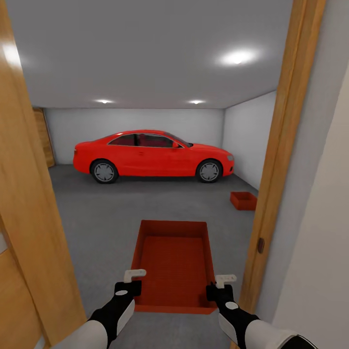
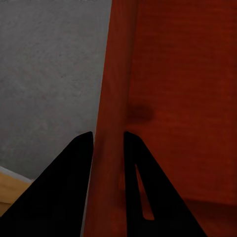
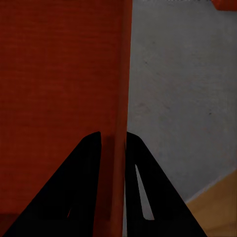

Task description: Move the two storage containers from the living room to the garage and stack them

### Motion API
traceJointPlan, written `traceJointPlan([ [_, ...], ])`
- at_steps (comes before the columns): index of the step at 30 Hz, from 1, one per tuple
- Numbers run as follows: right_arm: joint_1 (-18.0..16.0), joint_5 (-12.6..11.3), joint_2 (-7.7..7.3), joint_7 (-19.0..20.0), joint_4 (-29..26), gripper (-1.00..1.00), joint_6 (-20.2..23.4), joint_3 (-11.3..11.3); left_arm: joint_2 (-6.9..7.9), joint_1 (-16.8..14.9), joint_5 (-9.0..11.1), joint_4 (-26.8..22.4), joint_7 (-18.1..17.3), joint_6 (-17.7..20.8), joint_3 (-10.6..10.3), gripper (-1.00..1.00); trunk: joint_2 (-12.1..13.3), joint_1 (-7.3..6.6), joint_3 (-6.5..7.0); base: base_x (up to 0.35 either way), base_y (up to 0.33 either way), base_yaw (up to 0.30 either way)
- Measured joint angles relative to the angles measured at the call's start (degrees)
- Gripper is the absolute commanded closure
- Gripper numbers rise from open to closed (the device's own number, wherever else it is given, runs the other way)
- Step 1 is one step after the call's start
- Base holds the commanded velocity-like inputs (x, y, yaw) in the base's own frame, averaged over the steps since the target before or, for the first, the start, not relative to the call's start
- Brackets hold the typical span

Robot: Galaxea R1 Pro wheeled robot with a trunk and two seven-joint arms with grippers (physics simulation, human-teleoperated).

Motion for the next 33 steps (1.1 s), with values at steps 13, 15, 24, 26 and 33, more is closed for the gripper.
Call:
traceJointPlan([
  [13,0.0,0.0,0.01,0.0,0.0,1.00,0.0,0.0,0.00,0.0,0.0,0.0,0.0,0.0,0.0,1.00,0.0,0.01,0.00,0.005,0.000,0.080],
  [15,0.0,0.0,0.01,0.0,0.0,1.00,0.0,0.0,0.00,0.0,0.0,0.0,0.0,0.0,0.0,1.00,0.0,0.01,0.00,0.000,0.000,0.187],
  [24,0.0,0.0,0.00,0.0,0.0,1.00,0.0,0.0,-0.01,0.0,0.0,0.0,0.0,0.0,0.0,1.00,0.0,0.00,0.00,0.025,0.000,0.023],
  [26,0.0,0.0,0.00,0.0,0.0,1.00,0.0,0.0,0.00,0.0,0.0,0.0,0.0,0.0,0.0,1.00,0.0,-0.01,0.00,0.216,0.000,0.001],
  [33,0.0,0.0,0.00,0.0,0.0,1.00,0.0,0.0,0.00,0.0,-0.1,0.0,-0.1,0.0,0.1,1.00,0.0,-0.03,0.00,0.305,0.000,0.000],
])
